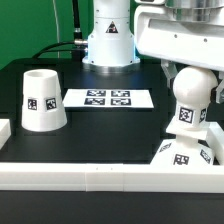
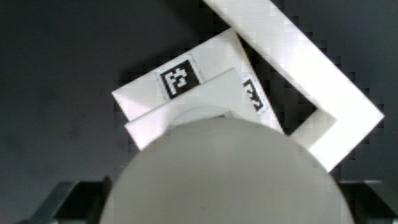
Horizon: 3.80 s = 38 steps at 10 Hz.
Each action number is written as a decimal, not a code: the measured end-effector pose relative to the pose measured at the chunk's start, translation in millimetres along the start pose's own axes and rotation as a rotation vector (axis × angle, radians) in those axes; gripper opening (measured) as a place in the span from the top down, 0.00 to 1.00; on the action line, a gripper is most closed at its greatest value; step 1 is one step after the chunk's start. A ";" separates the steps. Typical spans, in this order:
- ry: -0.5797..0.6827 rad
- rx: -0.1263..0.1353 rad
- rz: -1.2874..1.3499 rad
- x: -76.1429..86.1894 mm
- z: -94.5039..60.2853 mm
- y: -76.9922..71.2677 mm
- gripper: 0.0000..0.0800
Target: Assemble lamp
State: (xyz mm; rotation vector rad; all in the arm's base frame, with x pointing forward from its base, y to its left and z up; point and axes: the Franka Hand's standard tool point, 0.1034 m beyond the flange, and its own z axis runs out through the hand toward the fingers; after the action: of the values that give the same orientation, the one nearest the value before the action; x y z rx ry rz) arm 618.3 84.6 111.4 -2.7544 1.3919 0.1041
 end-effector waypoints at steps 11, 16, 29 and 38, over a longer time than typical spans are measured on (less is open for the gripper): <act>0.008 0.025 -0.441 -7.7 -51.8 26.1 0.13; 0.008 0.022 -0.507 -9.8 -48.5 28.1 0.13; 0.023 0.052 -0.950 63.7 -48.3 210.2 0.13; -0.028 0.068 -0.913 57.1 -23.4 243.7 0.13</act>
Offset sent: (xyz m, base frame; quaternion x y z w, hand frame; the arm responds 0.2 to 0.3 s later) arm 0.0000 0.0000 0.0000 0.0000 0.0000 0.0000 1.0000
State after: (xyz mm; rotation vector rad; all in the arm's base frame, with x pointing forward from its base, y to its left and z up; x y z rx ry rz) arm 456.7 -107.4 125.6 -2.9923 0.0366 0.0465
